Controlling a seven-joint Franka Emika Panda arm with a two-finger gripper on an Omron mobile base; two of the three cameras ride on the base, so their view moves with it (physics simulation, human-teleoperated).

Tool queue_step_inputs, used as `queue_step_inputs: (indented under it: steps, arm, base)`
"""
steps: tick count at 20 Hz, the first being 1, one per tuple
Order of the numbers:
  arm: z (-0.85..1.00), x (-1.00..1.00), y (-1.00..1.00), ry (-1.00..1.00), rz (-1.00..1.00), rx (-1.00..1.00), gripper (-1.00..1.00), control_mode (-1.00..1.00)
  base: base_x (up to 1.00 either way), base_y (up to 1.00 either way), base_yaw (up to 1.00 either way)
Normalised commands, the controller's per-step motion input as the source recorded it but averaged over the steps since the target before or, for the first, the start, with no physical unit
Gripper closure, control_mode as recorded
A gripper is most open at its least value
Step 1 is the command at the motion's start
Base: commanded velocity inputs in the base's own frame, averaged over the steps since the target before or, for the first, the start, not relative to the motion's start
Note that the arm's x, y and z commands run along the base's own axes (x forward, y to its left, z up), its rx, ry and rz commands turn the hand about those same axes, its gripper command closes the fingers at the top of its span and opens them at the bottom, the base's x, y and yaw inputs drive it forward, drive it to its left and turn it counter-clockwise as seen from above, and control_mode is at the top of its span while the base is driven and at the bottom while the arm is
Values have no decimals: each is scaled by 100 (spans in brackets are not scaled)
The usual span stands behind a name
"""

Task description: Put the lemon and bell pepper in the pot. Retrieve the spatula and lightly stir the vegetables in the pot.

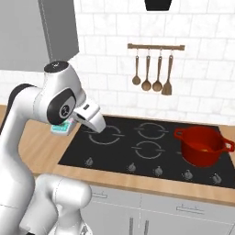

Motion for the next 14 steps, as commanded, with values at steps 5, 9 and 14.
queue_step_inputs:
  steps: [5,9,14]
  arm:
    - [0,4,51,1,10,-5,-100,-100]
    - [-15,-30,100,0,48,-25,-100,-100]
    - [-18,-57,91,-1,76,-28,-100,-100]
  base:
    - [17,39,1]
    - [0,0,0]
    - [0,0,0]
